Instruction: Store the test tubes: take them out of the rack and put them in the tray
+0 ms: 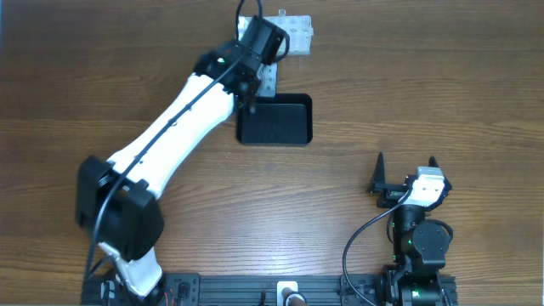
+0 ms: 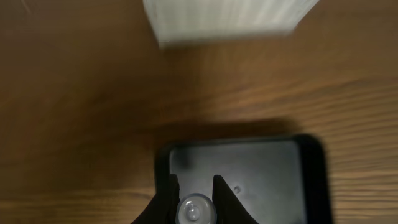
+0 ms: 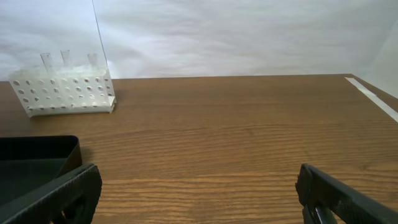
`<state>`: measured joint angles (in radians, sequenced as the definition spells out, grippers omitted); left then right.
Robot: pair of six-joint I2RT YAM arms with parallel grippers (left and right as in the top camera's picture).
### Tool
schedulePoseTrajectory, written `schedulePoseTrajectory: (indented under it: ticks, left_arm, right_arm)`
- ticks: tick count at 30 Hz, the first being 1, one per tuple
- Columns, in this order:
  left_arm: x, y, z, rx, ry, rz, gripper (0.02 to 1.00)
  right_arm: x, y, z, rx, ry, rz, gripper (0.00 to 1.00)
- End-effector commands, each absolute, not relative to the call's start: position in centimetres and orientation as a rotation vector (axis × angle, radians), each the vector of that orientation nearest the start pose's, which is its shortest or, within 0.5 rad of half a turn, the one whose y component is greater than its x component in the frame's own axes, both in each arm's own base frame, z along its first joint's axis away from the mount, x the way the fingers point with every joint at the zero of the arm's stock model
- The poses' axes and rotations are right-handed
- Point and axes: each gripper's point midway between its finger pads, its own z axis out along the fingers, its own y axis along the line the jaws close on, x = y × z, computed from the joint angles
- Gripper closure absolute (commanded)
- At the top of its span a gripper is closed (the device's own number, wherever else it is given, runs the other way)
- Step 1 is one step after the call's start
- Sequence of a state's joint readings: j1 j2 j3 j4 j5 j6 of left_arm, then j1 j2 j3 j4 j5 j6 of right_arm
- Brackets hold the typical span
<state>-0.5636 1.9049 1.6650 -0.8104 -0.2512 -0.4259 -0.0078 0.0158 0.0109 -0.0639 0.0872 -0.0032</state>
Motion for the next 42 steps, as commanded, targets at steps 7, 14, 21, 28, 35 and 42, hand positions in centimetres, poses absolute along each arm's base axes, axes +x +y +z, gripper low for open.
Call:
schedulePoseTrajectory:
  ticks: [7, 14, 21, 28, 35, 42]
  left_arm:
    - [42.7, -22.0, 9.6, 0.029, 2.69, -0.005, 0.866]
    - [42.7, -21.6, 7.3, 0.018, 2.752, -0.025, 0.864]
    - [42.7, -21.1, 6.0, 0.006, 2.791, -0.016, 0.847]
    - [42.3, -20.9, 4.7, 0.008, 2.827, -0.004, 0.796]
    - [45.5, -20.7, 10.0, -0.046, 2.687, -0.044, 0.4]
    - [50.8, -22.8, 21.2, -0.095, 2.366, -0.079, 0.338]
  right_arm:
    - [24.6, -1.8, 15.8, 0.075, 1.639, -0.081, 0.007]
    - [24.6, -1.8, 15.8, 0.075, 1.639, -0.081, 0.007]
    - [24.6, -1.8, 15.8, 0.075, 1.639, -0.08, 0.009]
    - [24.6, -1.8, 15.8, 0.075, 1.639, -0.08, 0.007]
    - [24.6, -1.8, 15.8, 0.075, 1.639, -0.08, 0.009]
    - [24.6, -1.8, 15.8, 0.075, 1.639, -0.081, 0.007]
